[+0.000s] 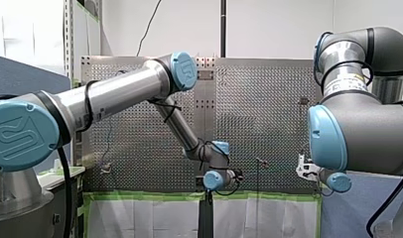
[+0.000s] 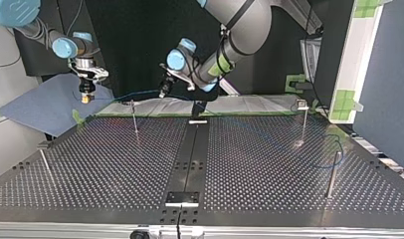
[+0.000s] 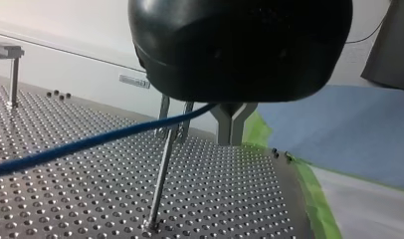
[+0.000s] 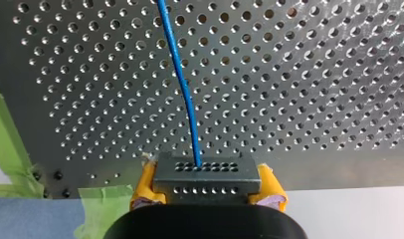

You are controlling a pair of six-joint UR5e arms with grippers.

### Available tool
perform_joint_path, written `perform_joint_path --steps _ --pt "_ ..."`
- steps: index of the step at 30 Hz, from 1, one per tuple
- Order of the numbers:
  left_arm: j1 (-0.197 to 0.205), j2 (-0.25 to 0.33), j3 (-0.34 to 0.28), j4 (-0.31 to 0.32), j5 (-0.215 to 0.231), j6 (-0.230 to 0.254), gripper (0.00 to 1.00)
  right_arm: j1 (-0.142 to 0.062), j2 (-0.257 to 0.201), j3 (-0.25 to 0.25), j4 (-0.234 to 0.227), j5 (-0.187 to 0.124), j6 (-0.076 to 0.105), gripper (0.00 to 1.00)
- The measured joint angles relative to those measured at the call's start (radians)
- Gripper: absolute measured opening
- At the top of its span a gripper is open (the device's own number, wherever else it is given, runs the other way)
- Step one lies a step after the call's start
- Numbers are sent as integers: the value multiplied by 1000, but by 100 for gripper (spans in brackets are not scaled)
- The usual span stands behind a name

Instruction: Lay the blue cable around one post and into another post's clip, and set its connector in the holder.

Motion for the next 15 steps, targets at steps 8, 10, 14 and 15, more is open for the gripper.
perform_joint_path --steps 8,10,14,15 --pt "12 -4 32 -14 9 -1 0 9 44 -53 38 3 -14 0" --pt "15 -4 33 -15 9 -1 0 9 57 -68 52 3 -20 0" --pt "21 -3 35 -16 9 -1 0 9 70 -95 89 0 -26 0" --pt "22 -3 37 -17 9 -1 0 9 71 -100 96 0 -27 0"
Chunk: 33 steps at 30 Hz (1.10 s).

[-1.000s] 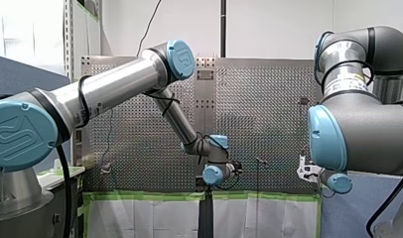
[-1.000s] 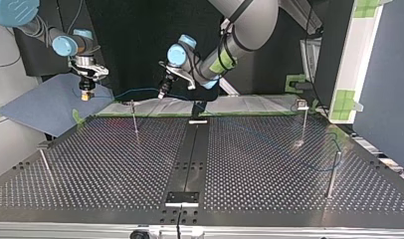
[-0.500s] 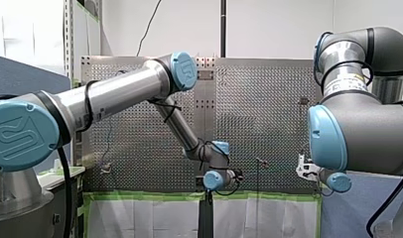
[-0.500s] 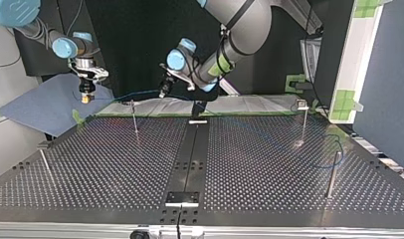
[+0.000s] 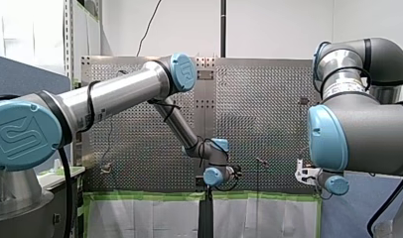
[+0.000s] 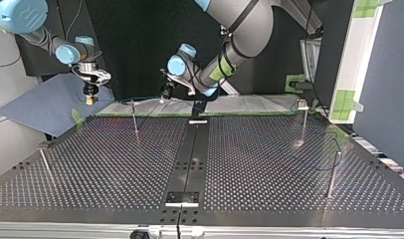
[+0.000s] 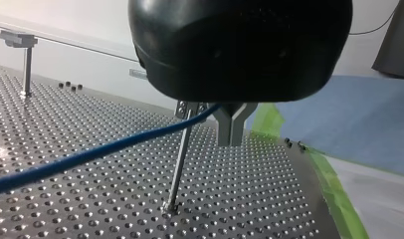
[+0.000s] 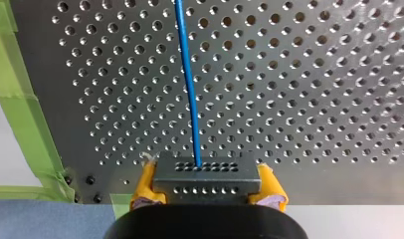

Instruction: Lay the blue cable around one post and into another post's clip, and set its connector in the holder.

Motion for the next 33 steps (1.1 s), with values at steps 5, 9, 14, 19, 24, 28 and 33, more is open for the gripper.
perform_joint_path --steps 5,9,14,19,24,28,33 --pt "9 0 16 -23 0 7 0 3 2 -19 17 -1 0 0" --pt "17 0 22 -37 0 14 0 6 3 -22 14 -9 3 0" --pt "22 0 27 -40 0 16 0 10 4 -26 2 -19 8 0" --pt "28 0 42 -47 1 15 0 11 4 -38 -4 -22 12 0" --pt "34 0 61 -56 5 14 0 15 5 -61 3 -22 12 0" --pt "38 0 81 -69 5 14 0 18 6 -82 9 -23 13 0" --pt "44 0 94 -82 5 14 0 21 6 -99 13 -23 14 0"
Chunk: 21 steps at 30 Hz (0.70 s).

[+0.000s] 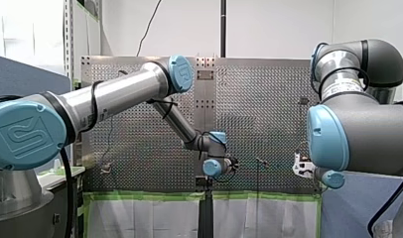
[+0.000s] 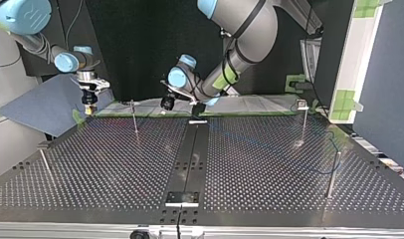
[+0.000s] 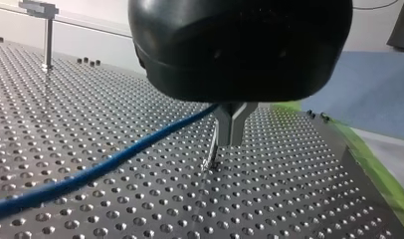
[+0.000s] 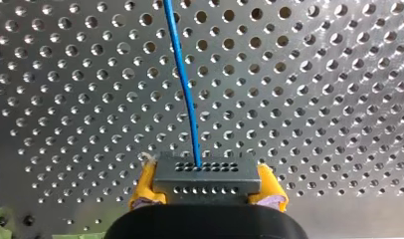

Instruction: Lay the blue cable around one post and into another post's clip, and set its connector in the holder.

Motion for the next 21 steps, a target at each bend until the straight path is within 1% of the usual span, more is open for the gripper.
perform_joint_path --steps 11,15,17,18,19,20,21 --pt "4 0 3 -13 -1 4 0 4 2 -7 -3 0 5 0" --pt "3 0 3 -16 3 26 0 6 3 -7 0 0 5 0" --pt "2 0 3 -17 12 42 0 7 3 -7 1 0 5 0" --pt "1 1 3 -18 18 49 7 8 3 -7 1 0 5 0" --pt "0 1 3 -18 25 59 7 8 3 -7 1 0 5 0" --pt "0 1 3 -20 30 67 20 9 3 -7 1 0 5 0" --pt "-1 1 3 -23 34 74 44 9 3 -7 1 0 5 0"
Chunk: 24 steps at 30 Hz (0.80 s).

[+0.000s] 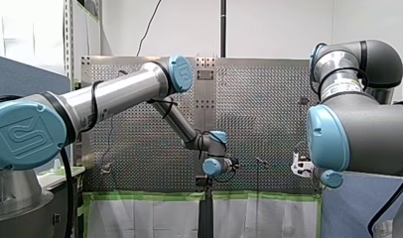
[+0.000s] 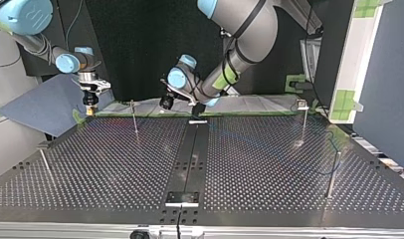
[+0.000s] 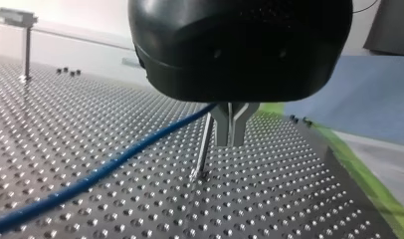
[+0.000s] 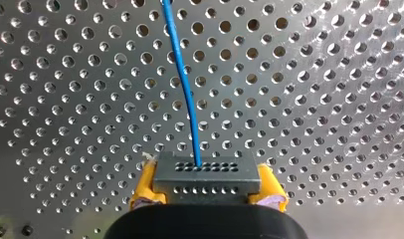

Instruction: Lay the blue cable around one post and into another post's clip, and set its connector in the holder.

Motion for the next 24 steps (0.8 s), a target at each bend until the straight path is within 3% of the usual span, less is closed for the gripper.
perform_joint_path --steps 1,2,3,4,5,24 --pt "-2 0 0 -4 4 10 44 0 0 0 0 0 0 0" --pt "-3 0 0 -7 7 17 60 1 0 0 0 0 0 0" --pt "-4 1 0 -9 9 24 84 1 0 0 0 0 0 0" --pt "-6 0 0 -13 12 33 84 2 0 0 0 0 0 0" --pt "-7 0 0 -17 13 40 100 2 0 0 0 0 0 0" --pt "-58 5 28 -144 -9 88 100 13 2 0 11 0 -1 0"
